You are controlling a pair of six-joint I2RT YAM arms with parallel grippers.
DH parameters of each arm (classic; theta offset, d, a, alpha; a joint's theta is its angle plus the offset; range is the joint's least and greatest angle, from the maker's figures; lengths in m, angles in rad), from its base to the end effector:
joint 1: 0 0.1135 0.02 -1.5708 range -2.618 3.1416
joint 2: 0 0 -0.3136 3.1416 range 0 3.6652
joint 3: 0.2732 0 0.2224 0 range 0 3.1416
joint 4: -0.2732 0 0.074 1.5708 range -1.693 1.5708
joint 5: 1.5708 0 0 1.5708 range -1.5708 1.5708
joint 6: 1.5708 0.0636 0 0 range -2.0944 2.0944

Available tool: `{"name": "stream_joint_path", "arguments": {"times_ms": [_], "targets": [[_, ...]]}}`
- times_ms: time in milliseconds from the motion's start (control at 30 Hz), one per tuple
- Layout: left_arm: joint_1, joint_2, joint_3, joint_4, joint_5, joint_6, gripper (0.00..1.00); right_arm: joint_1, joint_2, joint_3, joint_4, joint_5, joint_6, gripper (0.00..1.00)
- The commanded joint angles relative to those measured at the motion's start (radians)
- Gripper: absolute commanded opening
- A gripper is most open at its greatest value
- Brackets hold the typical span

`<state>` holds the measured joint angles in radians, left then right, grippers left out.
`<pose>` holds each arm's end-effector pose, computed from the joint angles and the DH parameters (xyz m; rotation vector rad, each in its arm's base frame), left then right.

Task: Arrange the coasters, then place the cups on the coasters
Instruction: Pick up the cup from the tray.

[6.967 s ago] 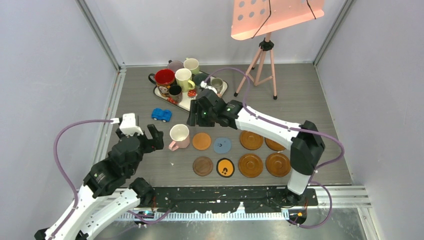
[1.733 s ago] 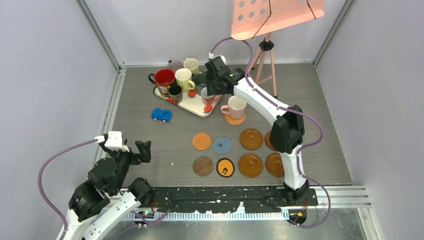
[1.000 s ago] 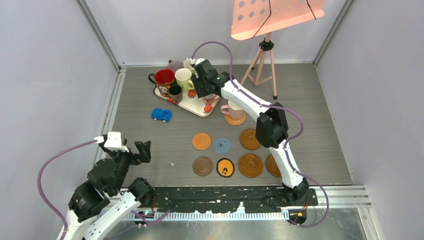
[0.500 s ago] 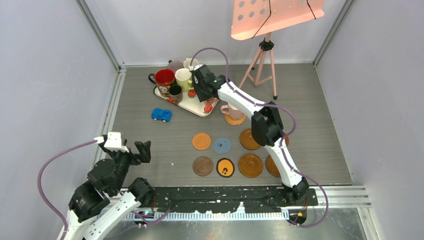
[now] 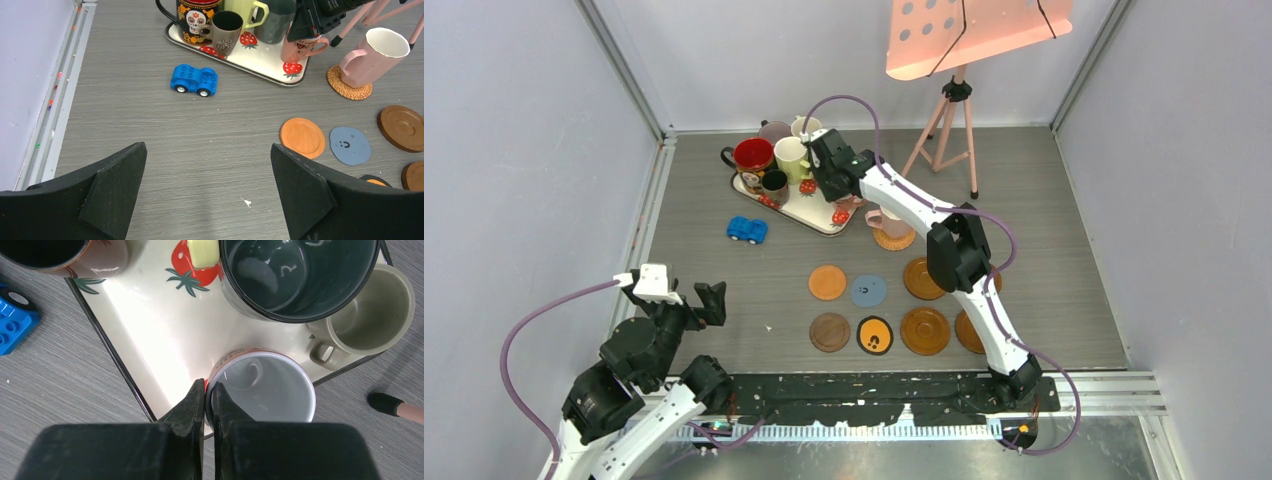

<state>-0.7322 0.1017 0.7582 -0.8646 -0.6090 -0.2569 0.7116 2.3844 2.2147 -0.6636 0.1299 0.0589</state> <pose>-0.0021 0.0508 0.2975 -0.0207 1.7444 -0.1830 0.4305 0.3603 0.2504 -0.7135 2.2965 0.2042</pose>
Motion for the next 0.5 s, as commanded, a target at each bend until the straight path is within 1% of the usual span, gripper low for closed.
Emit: {"name": "stream_joint_path", "arguments": {"times_ms": [0,233,333,467], "targets": [[-0.003,-0.005,-0.003,0.053,-0.008,0.01,0.99,0.019,-0.097,0.037,0.029,-0.022,-0.03,0.06],[-0.003,-0.009,-0.003,0.053,-0.006,0.011,0.99,0.056,-0.143,0.044,0.024,-0.025,-0.049,0.05],[-0.003,-0.01,-0.005,0.057,-0.003,0.011,0.99,0.07,-0.189,0.037,0.015,-0.019,-0.044,0.05],[-0.003,-0.006,-0.005,0.058,0.019,0.011,0.99,0.098,-0.269,-0.019,0.012,0.006,-0.027,0.05]]}}
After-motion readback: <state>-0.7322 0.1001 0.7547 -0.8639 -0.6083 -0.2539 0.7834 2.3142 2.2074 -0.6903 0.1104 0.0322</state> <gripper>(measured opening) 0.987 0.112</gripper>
